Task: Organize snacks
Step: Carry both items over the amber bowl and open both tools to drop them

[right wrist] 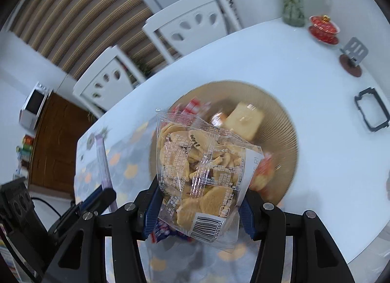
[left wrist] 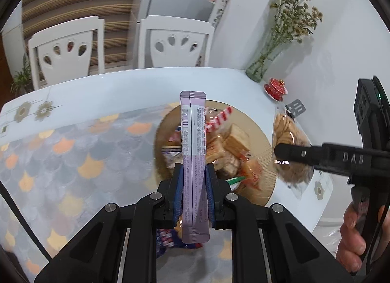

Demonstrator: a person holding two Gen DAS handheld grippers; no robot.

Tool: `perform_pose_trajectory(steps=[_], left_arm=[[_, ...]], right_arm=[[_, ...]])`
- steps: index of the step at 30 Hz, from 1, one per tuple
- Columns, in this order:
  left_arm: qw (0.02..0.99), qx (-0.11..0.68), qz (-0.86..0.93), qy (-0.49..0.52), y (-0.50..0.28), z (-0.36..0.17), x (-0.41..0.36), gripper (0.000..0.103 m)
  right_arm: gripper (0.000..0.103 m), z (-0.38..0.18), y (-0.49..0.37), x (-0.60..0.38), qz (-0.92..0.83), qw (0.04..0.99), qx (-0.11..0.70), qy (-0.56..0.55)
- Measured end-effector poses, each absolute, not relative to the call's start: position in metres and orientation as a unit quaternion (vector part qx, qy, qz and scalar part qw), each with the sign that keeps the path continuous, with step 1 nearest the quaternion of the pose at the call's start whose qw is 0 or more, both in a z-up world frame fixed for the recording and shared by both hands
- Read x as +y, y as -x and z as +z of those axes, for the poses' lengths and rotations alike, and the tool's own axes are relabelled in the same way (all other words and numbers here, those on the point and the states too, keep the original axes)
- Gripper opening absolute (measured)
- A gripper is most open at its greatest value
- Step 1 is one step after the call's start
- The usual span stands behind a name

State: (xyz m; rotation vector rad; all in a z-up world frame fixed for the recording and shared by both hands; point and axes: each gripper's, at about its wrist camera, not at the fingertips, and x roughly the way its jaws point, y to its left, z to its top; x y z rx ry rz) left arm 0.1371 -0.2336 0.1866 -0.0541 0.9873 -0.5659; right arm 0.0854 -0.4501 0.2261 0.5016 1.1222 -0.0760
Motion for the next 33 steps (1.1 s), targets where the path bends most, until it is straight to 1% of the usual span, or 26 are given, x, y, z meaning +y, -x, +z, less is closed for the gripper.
perform_pose_trajectory(steps=[5,12,16,17,18,20,21,22,23,26,33], left_arm=[[0.839,0.47,-0.275,0.02,-0.143,0.184,-0.255,0.015],[0.832,0.481,-0.276,0.018,-0.15,0.175,-0.274,0.015],[0.831,0.489,-0.266,0.016,-0.154,0.167,-0.282,0.017],[0.83,0.491,-0.265,0.015,-0.155,0.166,-0.283,0.017],[0.828,0.494,-0.266,0.016,-0.157,0.164,-0.284,0.018],[0.819,0.505,-0.27,0.028,-0.159,0.159,-0.283,0.031],[0.815,0.512,-0.269,0.038,-0.16,0.157,-0.281,0.045],[0.813,0.515,-0.267,0.049,-0.161,0.155,-0.277,0.057],[0.815,0.514,-0.261,0.06,-0.16,0.154,-0.272,0.059],[0.818,0.515,-0.248,0.065,-0.16,0.153,-0.261,0.059],[0.824,0.521,-0.213,0.066,-0.158,0.151,-0.231,0.059]], right_arm=[[0.054,0.228,-0.097,-0.476,-0.049,0.819,0.521,-0.236],[0.054,0.215,-0.115,-0.483,-0.047,0.814,0.529,-0.233],[0.054,0.21,-0.124,-0.484,-0.041,0.813,0.529,-0.238],[0.055,0.208,-0.125,-0.484,-0.041,0.814,0.529,-0.238],[0.058,0.207,-0.128,-0.485,-0.039,0.814,0.529,-0.238],[0.059,0.205,-0.131,-0.484,-0.035,0.813,0.531,-0.236],[0.059,0.205,-0.132,-0.485,-0.034,0.812,0.533,-0.235],[0.059,0.205,-0.133,-0.485,-0.031,0.812,0.535,-0.233],[0.059,0.205,-0.133,-0.485,-0.031,0.812,0.536,-0.228],[0.059,0.206,-0.131,-0.485,-0.038,0.815,0.536,-0.216],[0.059,0.199,-0.121,-0.485,-0.043,0.806,0.544,-0.23]])
